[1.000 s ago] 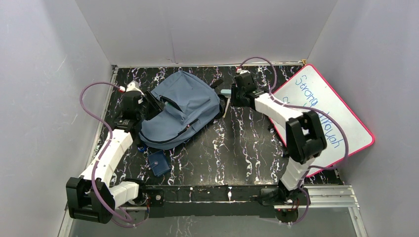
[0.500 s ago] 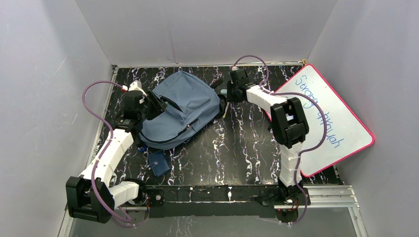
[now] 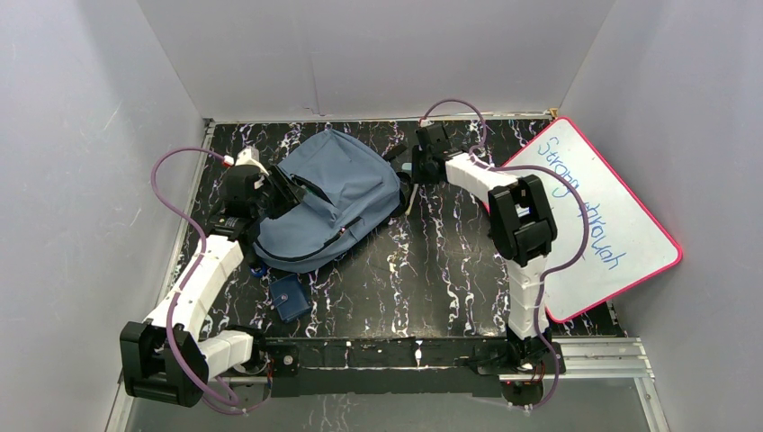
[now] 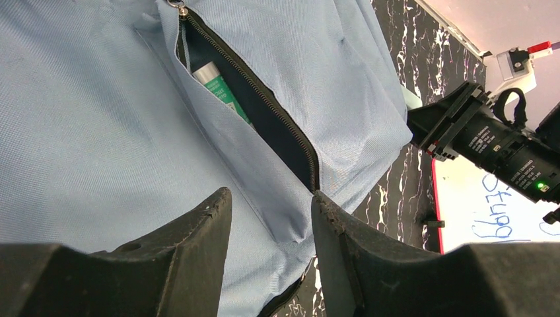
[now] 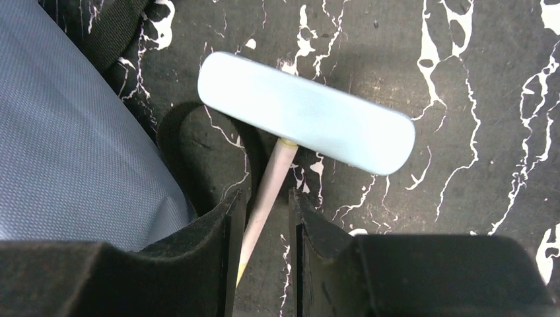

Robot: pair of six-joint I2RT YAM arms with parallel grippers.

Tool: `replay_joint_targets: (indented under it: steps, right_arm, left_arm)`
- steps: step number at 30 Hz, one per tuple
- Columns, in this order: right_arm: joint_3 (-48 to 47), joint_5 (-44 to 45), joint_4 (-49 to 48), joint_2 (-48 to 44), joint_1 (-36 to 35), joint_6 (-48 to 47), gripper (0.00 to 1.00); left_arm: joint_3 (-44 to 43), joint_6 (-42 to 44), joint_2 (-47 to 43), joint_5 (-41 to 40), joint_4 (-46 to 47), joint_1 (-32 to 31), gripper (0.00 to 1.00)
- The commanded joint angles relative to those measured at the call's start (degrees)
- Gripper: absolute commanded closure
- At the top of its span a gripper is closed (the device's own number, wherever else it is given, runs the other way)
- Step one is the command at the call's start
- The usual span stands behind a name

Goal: Pack the student bag
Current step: Adjust the stationery at the center of the board.

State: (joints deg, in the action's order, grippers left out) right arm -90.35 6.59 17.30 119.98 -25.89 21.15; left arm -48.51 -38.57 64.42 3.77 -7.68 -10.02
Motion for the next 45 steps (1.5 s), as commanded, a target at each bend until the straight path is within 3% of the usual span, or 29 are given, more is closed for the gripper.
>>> replay_joint_targets:
  steps: [1, 29, 39, 45]
  right_arm:
    - [-3.67, 1.71, -0.15, 1.31, 0.05, 0.04, 0.62]
    - [-2.25, -0.12, 3.56, 4.58, -1.51, -3.91, 0.65]
    - [7.45, -1.62, 4.05, -1.33, -3.00, -7.69, 0.64]
    - [14.75, -5.12, 3.32, -6.33, -3.28, -11.50, 0.69]
  left_arm:
    - [-1.07, 0.10, -0.53, 0.67, 1.25, -0.33, 0.54]
    - [-0.18, -0.90, 0.79, 2.36, 1.89, -0.61, 0.54]
    - [-0.90, -1.59, 2.53, 3.71, 2.19, -0.61, 0.54]
    - [-1.40, -1.80, 3.57, 4.40, 2.72, -0.61, 0.54]
